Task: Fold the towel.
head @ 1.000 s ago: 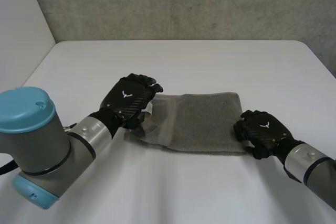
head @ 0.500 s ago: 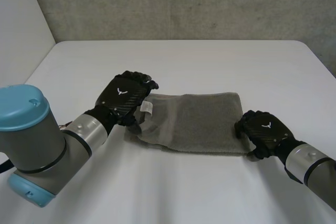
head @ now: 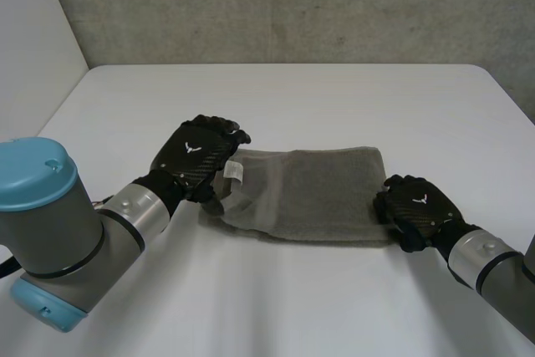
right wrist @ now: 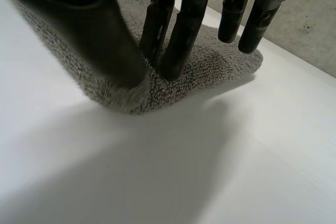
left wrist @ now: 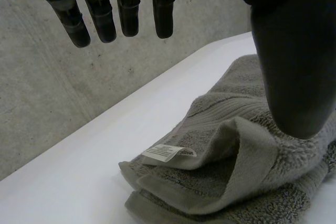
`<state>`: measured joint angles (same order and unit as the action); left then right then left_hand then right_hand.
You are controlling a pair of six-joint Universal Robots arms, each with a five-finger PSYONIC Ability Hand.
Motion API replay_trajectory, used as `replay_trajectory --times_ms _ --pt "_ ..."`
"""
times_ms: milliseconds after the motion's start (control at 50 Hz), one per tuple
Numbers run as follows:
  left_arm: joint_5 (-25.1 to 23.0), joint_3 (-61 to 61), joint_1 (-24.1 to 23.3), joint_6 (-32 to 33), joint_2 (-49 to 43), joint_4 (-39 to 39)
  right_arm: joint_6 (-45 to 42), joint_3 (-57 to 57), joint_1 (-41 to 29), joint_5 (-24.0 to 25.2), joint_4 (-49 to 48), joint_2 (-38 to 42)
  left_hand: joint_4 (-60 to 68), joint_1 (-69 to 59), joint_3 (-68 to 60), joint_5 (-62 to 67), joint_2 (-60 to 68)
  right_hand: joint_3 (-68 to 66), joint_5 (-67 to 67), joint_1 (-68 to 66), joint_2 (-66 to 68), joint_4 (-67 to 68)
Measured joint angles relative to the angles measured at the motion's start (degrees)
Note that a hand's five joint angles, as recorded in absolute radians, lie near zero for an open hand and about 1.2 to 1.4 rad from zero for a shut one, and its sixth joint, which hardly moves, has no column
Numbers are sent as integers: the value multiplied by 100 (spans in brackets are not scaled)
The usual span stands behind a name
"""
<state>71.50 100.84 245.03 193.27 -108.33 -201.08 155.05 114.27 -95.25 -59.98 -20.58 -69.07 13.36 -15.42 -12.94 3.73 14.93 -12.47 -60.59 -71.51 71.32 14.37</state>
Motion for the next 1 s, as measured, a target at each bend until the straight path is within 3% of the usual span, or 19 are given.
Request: replay_trajectory --times_ms 60,260,460,520,620,700,780,880,1000 --pt "0 3 1 0 0 -1 -18 -42 30 -17 8 44 0 0 0 0 0 0 -539 -195 489 0" --pt "3 23 36 0 48 -2 -62 40 625 109 322 -434 0 0 0 0 0 0 -548 -211 489 0" --pt "13 27 190 -14 140 -10 -503 -345 1389 877 1462 -1243 0 0 0 0 0 0 -591 -490 490 0" --pt "13 23 226 -16 152 -15 -523 -609 1255 944 1690 -1381 0 0 0 0 0 0 -591 -490 490 0" --pt "14 8 283 -18 164 -30 -328 -1236 434 812 1898 -1452 0 0 0 0 0 0 -591 -490 490 0" --pt "14 12 305 -18 164 -36 -114 -1588 -306 279 1898 -1274 0 0 0 -1 0 0 1242 1355 -1335 0" --pt "14 31 306 -20 164 -34 -47 -1547 -576 -168 1792 -1097 0 0 0 0 0 0 2277 2358 -2222 0" --pt "14 48 298 -24 164 -30 -21 -919 -438 -238 1249 -972 0 0 0 0 0 0 2673 2675 -2542 0" --pt "8 67 288 -26 162 -31 -41 -147 231 321 757 -910 0 0 0 0 0 0 2940 2899 -2789 0"
